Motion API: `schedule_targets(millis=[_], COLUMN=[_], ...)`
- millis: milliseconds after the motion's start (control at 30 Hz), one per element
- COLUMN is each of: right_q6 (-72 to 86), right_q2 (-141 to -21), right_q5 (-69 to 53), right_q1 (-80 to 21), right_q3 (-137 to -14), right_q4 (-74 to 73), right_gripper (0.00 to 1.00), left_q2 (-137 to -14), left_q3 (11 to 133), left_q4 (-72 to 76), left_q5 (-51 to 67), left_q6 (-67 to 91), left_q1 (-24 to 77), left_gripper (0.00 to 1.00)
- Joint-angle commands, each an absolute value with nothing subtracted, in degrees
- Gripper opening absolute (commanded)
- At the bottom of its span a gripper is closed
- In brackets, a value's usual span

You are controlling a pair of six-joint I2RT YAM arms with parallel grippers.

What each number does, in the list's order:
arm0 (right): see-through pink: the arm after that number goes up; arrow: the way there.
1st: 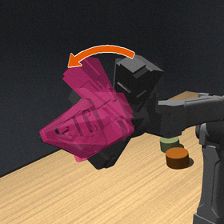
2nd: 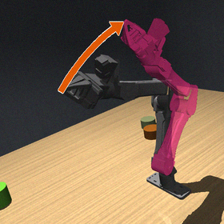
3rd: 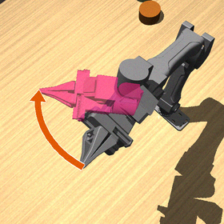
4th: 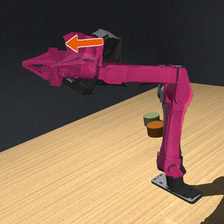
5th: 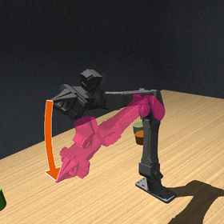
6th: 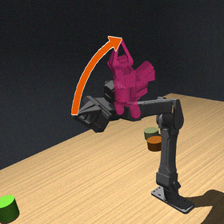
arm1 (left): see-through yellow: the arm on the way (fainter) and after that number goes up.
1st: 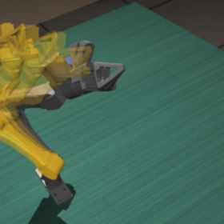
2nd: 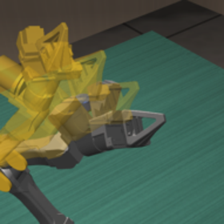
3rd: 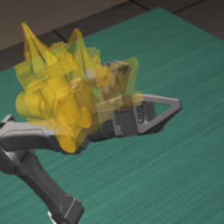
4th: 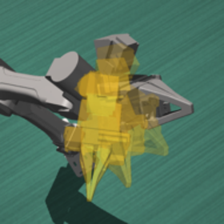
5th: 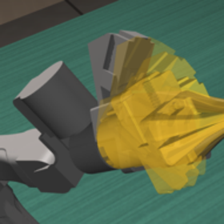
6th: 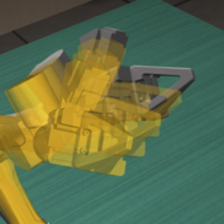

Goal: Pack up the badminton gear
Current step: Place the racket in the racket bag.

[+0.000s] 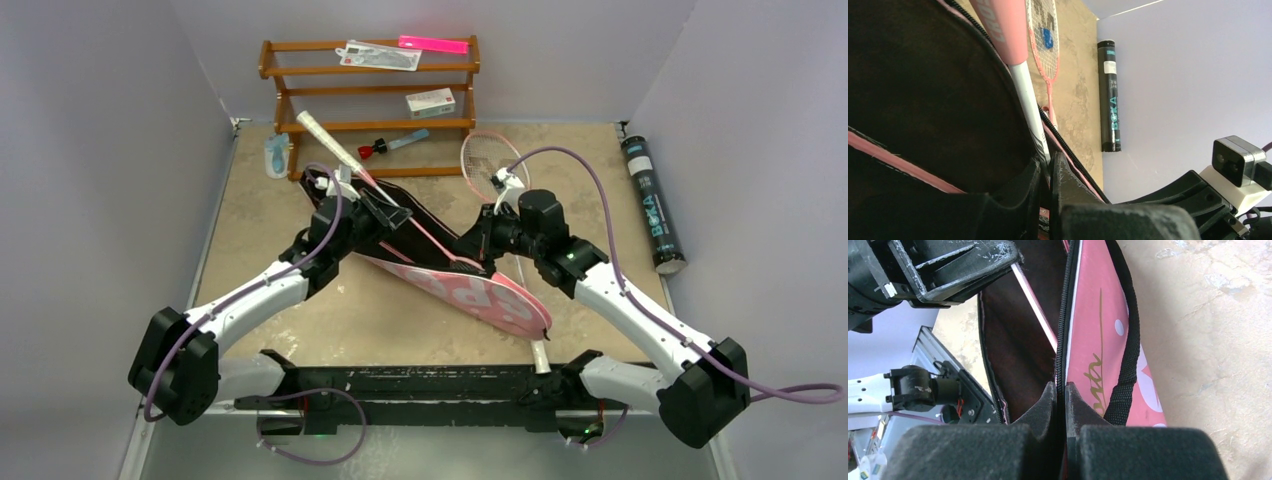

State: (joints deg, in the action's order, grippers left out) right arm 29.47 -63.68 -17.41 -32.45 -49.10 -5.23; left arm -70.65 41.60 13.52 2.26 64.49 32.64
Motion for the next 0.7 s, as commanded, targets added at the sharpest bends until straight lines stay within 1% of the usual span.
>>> schedule_targets(millis=[0,233,367,400,433,500,567,600,667], right_q6=[28.1,27.6,27.5,27.6,27.6,27.5,27.4,27.3,27.1], right_q2=[-61.9,-61.4,-61.1,-61.1,-61.0,-60.9,-60.7,-60.6,-60.3], right_q5=[-14.6,-14.2,-14.3,-14.4,-14.4,-14.5,-14.5,-14.4,-14.1], right_q1=[-32.7,-32.7,-32.7,-32.7,-32.7,-32.7,-32.7,-32.7,-32.7], right_q3=[-50.3,-50.4,-50.5,-50.5,-50.5,-50.6,-50.7,-50.8,-50.8], right_q4=[0.5,0.2,0.2,0.2,0.2,0.2,0.2,0.2,0.2], right_gripper=[0.00,0.00,0.00,0.00,0.00,0.00,0.00,0.00,0.00], left_q2=[-71.2,-72.5,-75.4,-76.3,-77.4,-79.9,-81.7,-82.0,-81.2], left_q3=[41.9,41.9,42.7,43.5,44.7,49.0,53.4,54.7,56.0], left_q4=[5.7,1.0,-2.9,-4.3,-6.0,-14.9,-22.4,-24.5,-26.1], left_q5=[8.0,6.7,6.7,7.0,7.1,3.5,0.3,-1.0,-1.6], left_q6=[62.4,63.2,63.3,63.0,62.2,61.9,60.8,60.6,59.1], left_q1=[36.1,36.2,36.1,36.1,36.1,36.1,36.2,36.2,36.3], left_gripper=[0.00,0.00,0.00,0.03,0.10,0.28,0.51,0.60,0.67])
